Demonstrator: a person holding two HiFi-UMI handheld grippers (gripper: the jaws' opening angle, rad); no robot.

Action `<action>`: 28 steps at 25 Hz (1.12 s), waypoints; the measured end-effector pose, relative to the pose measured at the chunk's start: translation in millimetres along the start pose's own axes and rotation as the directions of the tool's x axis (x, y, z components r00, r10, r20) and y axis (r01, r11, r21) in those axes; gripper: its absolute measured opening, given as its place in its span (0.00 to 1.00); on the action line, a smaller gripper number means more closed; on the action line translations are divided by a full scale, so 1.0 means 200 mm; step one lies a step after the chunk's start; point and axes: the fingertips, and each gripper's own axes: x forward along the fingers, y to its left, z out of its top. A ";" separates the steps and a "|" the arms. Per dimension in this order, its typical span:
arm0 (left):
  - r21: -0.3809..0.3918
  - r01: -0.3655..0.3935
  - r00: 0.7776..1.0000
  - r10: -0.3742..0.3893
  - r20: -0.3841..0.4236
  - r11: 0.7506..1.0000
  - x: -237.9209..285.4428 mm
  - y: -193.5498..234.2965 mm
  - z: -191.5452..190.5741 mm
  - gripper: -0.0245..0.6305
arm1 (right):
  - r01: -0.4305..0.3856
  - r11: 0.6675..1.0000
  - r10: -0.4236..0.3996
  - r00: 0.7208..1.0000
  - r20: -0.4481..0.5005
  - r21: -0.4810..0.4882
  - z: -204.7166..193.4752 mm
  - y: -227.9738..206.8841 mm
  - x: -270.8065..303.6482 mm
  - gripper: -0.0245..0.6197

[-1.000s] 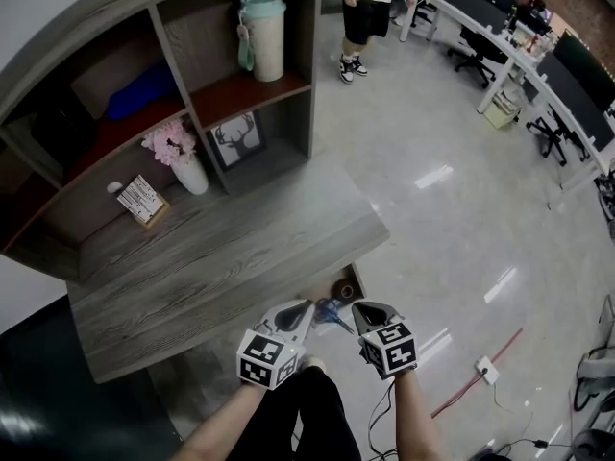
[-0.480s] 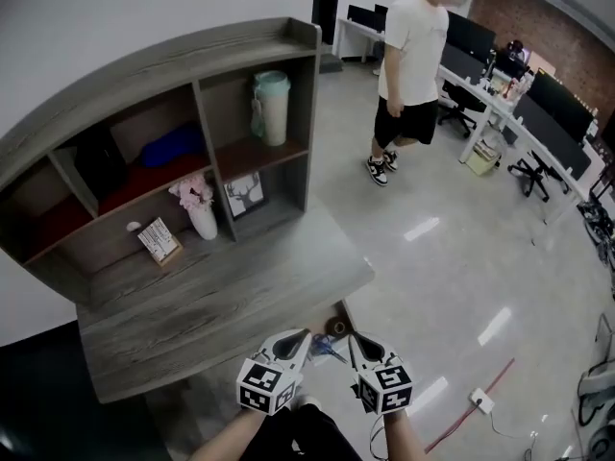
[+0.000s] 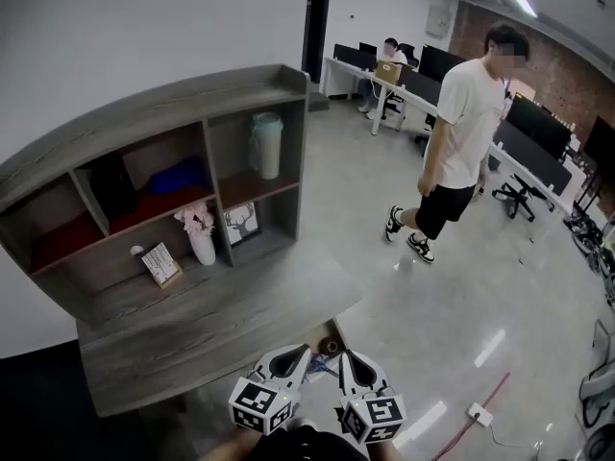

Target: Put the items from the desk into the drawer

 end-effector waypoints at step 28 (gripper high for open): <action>-0.065 -0.095 0.995 0.094 -0.022 0.993 -0.20 0.08 -0.19 0.05 | -0.005 1.000 0.005 0.999 -0.037 -0.001 -0.16 0.20 -0.03 0.05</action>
